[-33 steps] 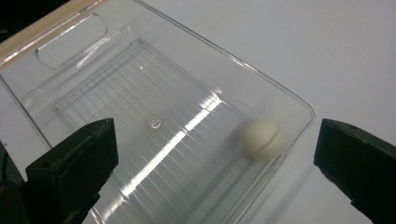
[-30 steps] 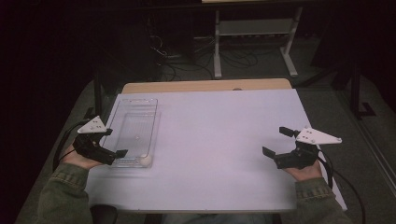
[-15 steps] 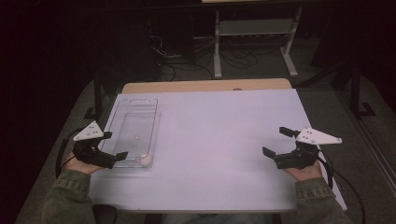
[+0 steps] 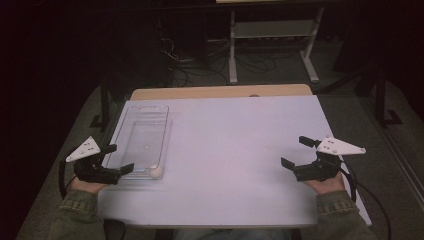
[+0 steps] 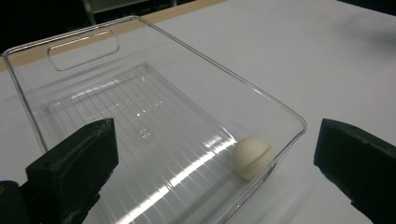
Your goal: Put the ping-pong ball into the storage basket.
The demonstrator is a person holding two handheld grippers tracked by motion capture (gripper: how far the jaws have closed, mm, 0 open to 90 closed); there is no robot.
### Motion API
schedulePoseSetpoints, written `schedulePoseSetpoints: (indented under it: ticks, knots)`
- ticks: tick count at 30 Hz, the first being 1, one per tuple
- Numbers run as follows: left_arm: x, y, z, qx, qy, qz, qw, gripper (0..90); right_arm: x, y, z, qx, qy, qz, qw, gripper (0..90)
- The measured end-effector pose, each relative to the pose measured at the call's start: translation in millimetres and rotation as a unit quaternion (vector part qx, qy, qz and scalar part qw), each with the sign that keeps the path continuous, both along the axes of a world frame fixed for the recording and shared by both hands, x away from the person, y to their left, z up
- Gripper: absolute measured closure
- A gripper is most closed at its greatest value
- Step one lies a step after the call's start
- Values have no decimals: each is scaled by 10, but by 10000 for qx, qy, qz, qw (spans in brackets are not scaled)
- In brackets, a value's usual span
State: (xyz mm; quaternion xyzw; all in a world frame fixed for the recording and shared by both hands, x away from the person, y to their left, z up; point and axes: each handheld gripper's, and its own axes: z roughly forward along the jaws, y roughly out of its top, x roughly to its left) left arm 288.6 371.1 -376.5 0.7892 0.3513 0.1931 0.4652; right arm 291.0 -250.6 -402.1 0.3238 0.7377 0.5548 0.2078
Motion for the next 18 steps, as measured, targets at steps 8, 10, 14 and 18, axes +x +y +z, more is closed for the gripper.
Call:
schedulePoseSetpoints:
  ticks: [8,10,14,18]
  knots:
    - [-55,26,-106,-284,-177,137,9993,0,-9,-8,2,12,5,-2,10000,0]
    - [-71,29,-109,-364,-214,121,9990,0,-9,-10,2,15,-1,-1,10000,0]
    - [-97,46,-143,-430,-348,223,9982,0,-14,-12,5,17,-9,-8,10000,0]
    - [-117,74,-182,-518,-442,300,9972,0,-21,-14,5,24,-13,-15,10000,0]
